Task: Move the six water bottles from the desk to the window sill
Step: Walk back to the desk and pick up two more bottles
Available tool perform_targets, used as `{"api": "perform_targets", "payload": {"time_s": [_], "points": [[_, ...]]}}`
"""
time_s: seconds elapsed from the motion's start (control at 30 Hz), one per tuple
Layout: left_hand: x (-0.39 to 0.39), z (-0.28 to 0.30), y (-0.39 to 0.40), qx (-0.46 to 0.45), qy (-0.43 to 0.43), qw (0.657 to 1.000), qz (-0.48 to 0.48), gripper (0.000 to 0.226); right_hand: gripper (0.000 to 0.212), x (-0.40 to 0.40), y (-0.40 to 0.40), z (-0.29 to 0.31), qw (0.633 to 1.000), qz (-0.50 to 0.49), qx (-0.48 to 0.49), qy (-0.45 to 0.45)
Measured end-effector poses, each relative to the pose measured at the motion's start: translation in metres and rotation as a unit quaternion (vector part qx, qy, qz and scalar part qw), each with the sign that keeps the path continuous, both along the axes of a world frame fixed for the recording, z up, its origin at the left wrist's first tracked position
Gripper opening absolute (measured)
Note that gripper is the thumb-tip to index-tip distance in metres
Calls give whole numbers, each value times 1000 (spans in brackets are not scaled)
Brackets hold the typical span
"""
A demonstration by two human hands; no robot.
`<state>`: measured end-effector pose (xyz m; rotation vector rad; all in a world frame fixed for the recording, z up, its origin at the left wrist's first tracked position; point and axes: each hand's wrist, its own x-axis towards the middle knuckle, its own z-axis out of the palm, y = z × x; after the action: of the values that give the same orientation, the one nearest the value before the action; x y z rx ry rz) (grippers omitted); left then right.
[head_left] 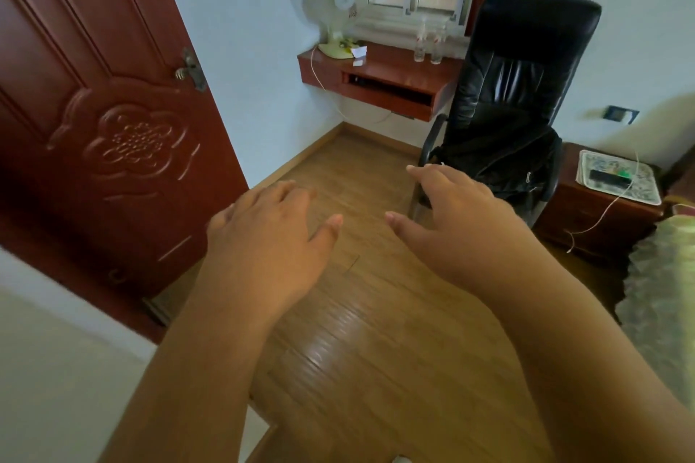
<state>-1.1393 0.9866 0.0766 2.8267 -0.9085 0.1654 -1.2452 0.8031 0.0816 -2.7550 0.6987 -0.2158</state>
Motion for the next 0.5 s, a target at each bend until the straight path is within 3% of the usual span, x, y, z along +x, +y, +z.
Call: {"api": "perform_targets", "payload": {"time_s": [0.5], "points": [[74, -13, -101, -12, 12, 1000, -23, 64, 78, 65, -97, 1, 1000, -6, 11, 17]]}}
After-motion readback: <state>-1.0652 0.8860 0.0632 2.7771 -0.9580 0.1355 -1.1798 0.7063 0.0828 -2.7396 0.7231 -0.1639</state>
